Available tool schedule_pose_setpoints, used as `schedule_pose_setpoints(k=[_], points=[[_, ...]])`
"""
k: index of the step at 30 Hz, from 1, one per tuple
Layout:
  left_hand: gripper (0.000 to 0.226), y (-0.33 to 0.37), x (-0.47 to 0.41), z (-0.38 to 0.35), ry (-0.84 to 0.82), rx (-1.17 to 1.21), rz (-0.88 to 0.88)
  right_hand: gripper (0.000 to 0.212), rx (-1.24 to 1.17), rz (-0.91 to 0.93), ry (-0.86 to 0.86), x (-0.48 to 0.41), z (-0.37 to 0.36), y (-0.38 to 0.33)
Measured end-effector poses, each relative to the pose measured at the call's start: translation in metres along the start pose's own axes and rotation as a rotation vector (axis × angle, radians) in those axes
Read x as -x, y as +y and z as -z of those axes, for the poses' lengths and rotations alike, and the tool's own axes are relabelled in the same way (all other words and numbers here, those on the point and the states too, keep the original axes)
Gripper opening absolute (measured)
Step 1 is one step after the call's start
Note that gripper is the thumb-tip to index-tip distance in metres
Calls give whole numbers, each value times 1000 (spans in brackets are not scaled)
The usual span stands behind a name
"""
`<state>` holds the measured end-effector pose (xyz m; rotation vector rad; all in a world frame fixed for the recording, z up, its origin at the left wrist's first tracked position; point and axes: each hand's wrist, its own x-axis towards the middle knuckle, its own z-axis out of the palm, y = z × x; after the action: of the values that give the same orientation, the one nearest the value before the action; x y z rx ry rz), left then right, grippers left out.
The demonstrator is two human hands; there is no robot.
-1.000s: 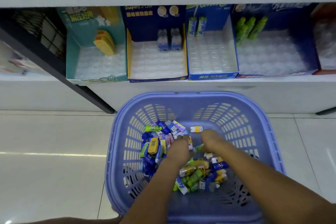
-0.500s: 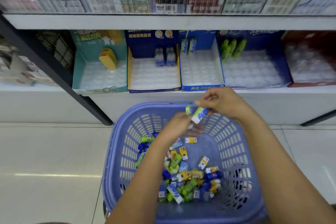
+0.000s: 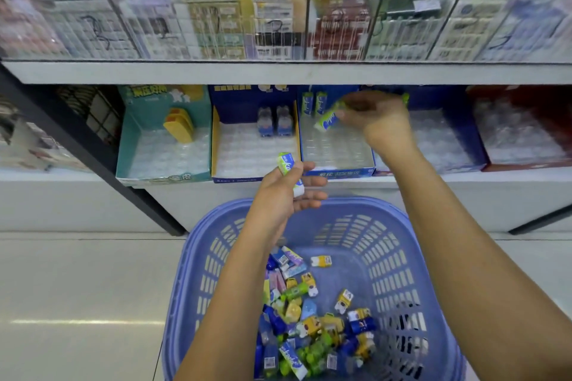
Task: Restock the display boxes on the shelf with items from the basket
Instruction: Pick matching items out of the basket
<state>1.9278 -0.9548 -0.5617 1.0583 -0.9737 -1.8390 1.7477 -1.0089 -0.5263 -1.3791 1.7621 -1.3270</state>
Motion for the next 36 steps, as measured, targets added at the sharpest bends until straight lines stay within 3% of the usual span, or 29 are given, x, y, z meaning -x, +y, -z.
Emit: schedule_pose_setpoints(k=[2, 6, 12, 22, 27, 32, 36], points=[[31, 0, 0, 0, 12, -55, 31, 19, 184, 50, 27, -26, -14, 4], [37, -4, -1, 2, 43, -173, 58, 20, 252, 95, -142, -51, -34, 14], [30, -2, -9, 7, 63, -36, 173, 35, 398, 133, -221, -71, -39, 20], [36, -7, -13, 14, -12, -126, 48, 38, 399, 130, -156, -76, -43, 17], [35, -7, -12, 13, 19, -158, 1, 39, 484, 106, -229, -73, -46, 15], [36, -4, -14, 11, 50, -21, 51, 38, 492, 73, -227, -75, -46, 15], [30, -1, -12, 10, 42, 19, 32, 26, 363, 64, -191, -71, -54, 18]])
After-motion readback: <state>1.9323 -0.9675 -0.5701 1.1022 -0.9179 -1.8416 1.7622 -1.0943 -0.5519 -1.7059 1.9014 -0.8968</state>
